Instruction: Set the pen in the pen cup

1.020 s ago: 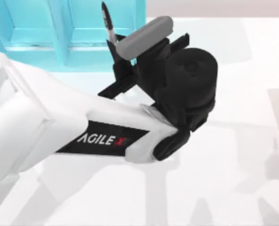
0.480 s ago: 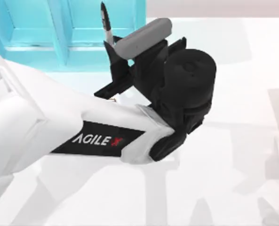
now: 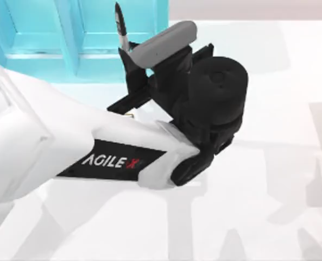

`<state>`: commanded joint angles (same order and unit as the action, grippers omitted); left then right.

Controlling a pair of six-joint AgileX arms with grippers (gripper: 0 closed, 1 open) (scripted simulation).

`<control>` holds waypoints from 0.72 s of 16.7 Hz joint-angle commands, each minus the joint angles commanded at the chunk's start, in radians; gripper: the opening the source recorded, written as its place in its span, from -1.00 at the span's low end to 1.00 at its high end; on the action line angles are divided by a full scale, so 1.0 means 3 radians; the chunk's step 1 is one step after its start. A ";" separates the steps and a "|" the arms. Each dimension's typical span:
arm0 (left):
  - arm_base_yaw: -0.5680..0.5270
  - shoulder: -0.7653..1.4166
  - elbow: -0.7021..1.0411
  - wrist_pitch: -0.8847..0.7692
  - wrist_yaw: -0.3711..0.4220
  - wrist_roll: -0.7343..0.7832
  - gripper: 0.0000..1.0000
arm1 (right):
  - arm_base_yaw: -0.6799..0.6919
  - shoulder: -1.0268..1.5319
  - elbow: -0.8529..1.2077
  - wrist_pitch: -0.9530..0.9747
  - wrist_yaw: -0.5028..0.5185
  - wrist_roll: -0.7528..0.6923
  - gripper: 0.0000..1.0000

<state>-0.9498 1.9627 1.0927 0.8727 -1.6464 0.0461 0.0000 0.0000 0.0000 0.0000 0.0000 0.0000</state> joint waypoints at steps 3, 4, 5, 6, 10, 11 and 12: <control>0.0000 0.0000 0.0000 0.0000 0.0000 0.0000 -0.10 | 0.0000 0.0000 0.0000 0.0000 0.0000 0.0000 1.00; 0.0000 0.0000 0.0000 0.0000 0.0000 0.0000 0.06 | 0.0000 0.0000 0.0000 0.0000 0.0000 0.0000 1.00; 0.0000 0.0000 0.0000 0.0000 0.0000 0.0000 0.21 | 0.0000 0.0000 0.0000 0.0000 0.0000 0.0000 1.00; 0.0000 0.0000 0.0000 0.0000 0.0000 0.0000 0.36 | 0.0000 0.0000 0.0000 0.0000 0.0000 0.0000 1.00; 0.0000 0.0000 0.0000 0.0000 0.0000 0.0000 0.96 | 0.0000 0.0000 0.0000 0.0000 0.0000 0.0000 1.00; 0.0000 0.0000 0.0000 0.0000 0.0000 0.0000 1.00 | 0.0000 0.0000 0.0000 0.0000 0.0000 0.0000 1.00; 0.0000 0.0000 0.0000 0.0000 0.0000 0.0000 1.00 | 0.0000 0.0000 0.0000 0.0000 0.0000 0.0000 1.00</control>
